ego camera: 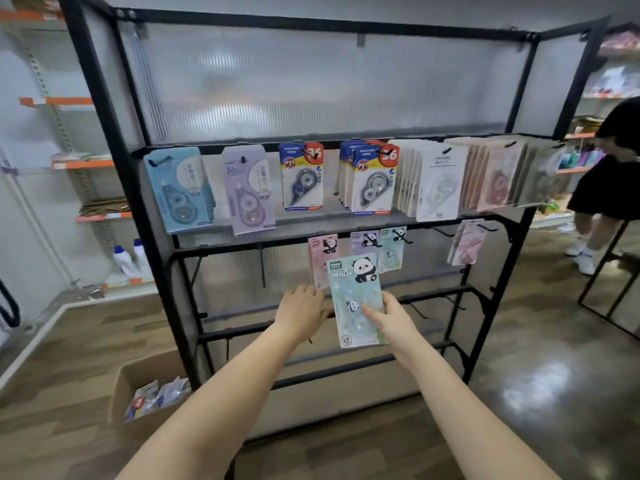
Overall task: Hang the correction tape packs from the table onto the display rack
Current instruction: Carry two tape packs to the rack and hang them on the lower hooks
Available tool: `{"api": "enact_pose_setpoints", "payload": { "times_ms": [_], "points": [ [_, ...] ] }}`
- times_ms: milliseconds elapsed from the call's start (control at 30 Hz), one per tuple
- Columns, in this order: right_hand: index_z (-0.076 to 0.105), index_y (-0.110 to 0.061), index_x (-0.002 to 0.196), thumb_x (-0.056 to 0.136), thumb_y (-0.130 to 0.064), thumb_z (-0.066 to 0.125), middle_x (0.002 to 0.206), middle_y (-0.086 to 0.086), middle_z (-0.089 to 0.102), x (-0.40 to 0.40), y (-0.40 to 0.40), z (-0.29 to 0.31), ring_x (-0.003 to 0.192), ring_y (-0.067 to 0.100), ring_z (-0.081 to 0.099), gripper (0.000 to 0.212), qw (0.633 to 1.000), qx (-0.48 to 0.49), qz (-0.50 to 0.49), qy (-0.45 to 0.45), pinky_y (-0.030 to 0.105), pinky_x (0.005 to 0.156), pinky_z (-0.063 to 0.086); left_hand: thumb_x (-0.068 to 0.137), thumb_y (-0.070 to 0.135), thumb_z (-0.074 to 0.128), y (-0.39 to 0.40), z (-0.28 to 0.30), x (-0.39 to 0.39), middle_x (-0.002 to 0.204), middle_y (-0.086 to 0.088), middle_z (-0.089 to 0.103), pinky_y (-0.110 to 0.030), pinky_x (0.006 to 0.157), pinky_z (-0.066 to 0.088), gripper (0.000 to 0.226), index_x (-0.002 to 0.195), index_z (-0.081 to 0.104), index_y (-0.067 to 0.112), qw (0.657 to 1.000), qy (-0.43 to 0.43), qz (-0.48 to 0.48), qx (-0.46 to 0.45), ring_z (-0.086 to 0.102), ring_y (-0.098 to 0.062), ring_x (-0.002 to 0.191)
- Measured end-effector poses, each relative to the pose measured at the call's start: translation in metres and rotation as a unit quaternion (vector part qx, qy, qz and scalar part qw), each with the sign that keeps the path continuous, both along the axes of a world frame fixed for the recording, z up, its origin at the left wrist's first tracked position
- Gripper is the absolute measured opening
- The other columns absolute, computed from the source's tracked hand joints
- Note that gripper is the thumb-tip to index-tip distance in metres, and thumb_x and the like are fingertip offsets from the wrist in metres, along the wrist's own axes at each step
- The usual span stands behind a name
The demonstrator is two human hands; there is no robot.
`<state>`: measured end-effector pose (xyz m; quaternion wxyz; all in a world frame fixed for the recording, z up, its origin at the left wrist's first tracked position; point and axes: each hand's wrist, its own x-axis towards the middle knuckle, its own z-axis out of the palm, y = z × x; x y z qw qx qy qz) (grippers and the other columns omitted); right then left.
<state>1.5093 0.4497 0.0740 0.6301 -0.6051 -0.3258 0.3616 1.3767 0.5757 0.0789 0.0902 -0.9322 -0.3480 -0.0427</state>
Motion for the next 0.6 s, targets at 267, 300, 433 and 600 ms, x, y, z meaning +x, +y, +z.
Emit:
{"api": "enact_pose_setpoints", "payload": {
  "times_ms": [267, 300, 433, 600],
  "points": [
    [0.056, -0.005, 0.114, 0.089, -0.011, 0.064, 0.104, 0.008, 0.068, 0.114, -0.016, -0.020, 0.084, 0.016, 0.066, 0.026, 0.999, -0.029, -0.016, 0.023, 0.024, 0.067, 0.053, 0.102, 0.040, 0.032, -0.016, -0.025, 0.103, 0.130, -0.006, 0.054, -0.035, 0.096, 0.040, 0.042, 0.127, 0.049, 0.011, 0.999, 0.013, 0.031, -0.010, 0.049, -0.024, 0.121],
    [0.057, -0.005, 0.111, 0.089, -0.011, 0.064, 0.100, 0.006, 0.069, 0.126, -0.015, -0.024, 0.081, 0.014, 0.066, 0.024, 0.999, -0.030, -0.018, 0.028, 0.023, 0.064, 0.053, 0.102, 0.041, 0.033, -0.018, -0.029, 0.114, 0.129, -0.006, 0.054, -0.035, 0.095, 0.040, 0.043, 0.127, 0.049, 0.011, 0.999, 0.023, 0.031, -0.011, 0.049, -0.024, 0.121],
    [0.063, -0.014, 0.092, 0.090, -0.011, 0.063, 0.086, -0.003, 0.070, 0.163, -0.007, -0.035, 0.067, 0.004, 0.067, 0.003, 0.999, -0.033, -0.012, 0.029, 0.015, 0.055, 0.050, 0.102, 0.041, 0.034, -0.014, -0.036, 0.154, 0.129, -0.007, 0.054, -0.036, 0.095, 0.041, 0.043, 0.128, 0.049, 0.010, 0.999, 0.031, 0.023, -0.022, 0.049, -0.025, 0.121],
    [0.066, -0.016, 0.099, 0.092, -0.017, 0.062, 0.093, -0.001, 0.071, 0.204, 0.024, -0.046, 0.079, 0.011, 0.067, 0.008, 0.998, -0.050, -0.022, 0.029, 0.022, 0.064, 0.051, 0.102, 0.040, 0.034, 0.013, -0.047, 0.197, 0.126, -0.008, 0.055, -0.037, 0.089, 0.043, 0.042, 0.125, 0.051, 0.010, 0.998, 0.030, 0.013, -0.050, 0.050, -0.026, 0.118]
  ]
}}
